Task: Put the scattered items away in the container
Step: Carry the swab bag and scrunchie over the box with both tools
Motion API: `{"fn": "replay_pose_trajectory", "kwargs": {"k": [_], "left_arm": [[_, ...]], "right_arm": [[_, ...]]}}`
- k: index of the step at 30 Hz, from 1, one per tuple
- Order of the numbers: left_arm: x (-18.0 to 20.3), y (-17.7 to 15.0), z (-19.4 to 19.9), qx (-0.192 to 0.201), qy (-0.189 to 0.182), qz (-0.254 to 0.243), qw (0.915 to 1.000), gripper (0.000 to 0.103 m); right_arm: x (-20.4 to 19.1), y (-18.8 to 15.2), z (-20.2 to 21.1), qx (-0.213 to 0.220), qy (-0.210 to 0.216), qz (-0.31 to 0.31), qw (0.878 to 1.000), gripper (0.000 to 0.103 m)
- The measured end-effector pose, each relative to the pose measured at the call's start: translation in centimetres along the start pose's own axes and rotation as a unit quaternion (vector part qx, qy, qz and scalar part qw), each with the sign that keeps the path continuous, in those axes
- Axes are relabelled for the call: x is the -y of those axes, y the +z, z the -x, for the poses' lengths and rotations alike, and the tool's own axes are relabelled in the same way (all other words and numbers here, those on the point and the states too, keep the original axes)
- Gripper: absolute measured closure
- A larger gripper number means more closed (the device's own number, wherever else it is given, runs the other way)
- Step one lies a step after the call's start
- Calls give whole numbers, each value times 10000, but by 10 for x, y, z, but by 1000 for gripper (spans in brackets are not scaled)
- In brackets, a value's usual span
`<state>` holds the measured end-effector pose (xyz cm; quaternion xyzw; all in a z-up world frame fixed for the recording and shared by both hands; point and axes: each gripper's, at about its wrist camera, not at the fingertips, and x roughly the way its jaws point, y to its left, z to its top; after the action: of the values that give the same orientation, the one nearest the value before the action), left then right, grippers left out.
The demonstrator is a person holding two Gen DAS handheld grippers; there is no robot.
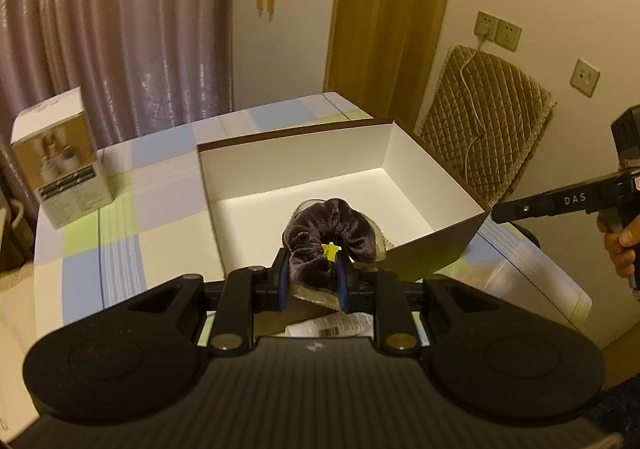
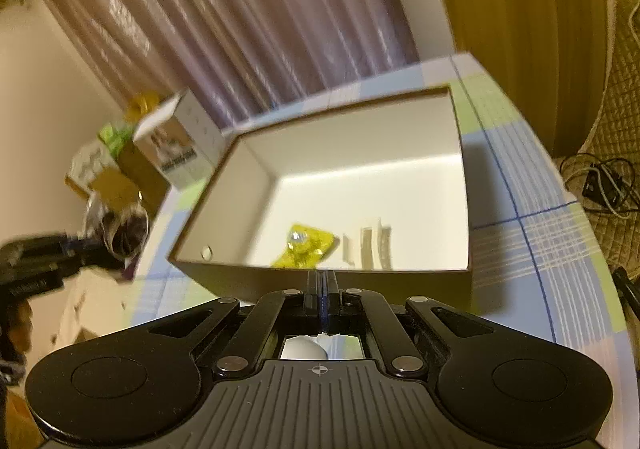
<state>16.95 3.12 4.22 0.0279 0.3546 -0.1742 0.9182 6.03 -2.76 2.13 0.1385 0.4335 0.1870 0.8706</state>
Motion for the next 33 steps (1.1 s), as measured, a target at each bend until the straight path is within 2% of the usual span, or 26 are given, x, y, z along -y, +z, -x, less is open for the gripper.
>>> {"fn": "replay_pose_trajectory", "kwargs": {"k": [4,5,7,9,15,17,18,19,22,23,24,25,26,27,30,33], "left_arm": [[9,2,-10,-58,-138,-69,9999,84],[9,1,-11,-72,-161,-57,9998,84],[9,-1,-13,-132,-165,-28,9998,84],[7,-3,-16,-202,-140,-13,9997,84],[4,-12,-21,-361,-143,77,9992,84],[4,-16,-23,-417,-160,109,9989,84],[4,-18,-23,-440,-161,124,9988,84],[4,-19,-23,-460,-157,137,9987,84],[1,-23,-22,-510,-133,182,9984,84],[0,-24,-22,-521,-126,202,9984,84],[-2,-25,-21,-536,-120,222,9982,84],[-3,-27,-21,-556,-111,239,9981,84],[-4,-28,-22,-579,-101,253,9979,84],[-5,-29,-23,-606,-91,267,9978,84],[-4,-32,-25,-668,-109,279,9973,84],[-2,-32,-27,-688,-148,262,9972,84]], "right_arm": [[10,-18,-7,-141,-26,131,9998,99],[11,-24,-10,-295,-110,284,9991,91],[14,-37,-17,-591,-452,544,9957,0],[13,-52,-23,-835,-553,905,9908,0],[0,-79,-53,-1513,-331,1022,9826,0],[-7,-88,-65,-1688,-393,1206,9775,14],[-9,-92,-71,-1796,-431,1235,9750,26],[-9,-95,-76,-1901,-470,1224,9730,31],[-7,-105,-87,-2110,-568,1319,9669,32],[-7,-108,-88,-2142,-590,1383,9651,37],[-6,-112,-87,-2161,-600,1441,9638,55],[-6,-113,-86,-2142,-640,1521,9627,61],[-7,-113,-85,-2129,-675,1612,9613,63],[-6,-113,-83,-2128,-682,1670,9603,72],[-3,-114,-76,-2094,-672,1769,9593,78],[-1,-111,-68,-2021,-665,1744,9614,78]]}}
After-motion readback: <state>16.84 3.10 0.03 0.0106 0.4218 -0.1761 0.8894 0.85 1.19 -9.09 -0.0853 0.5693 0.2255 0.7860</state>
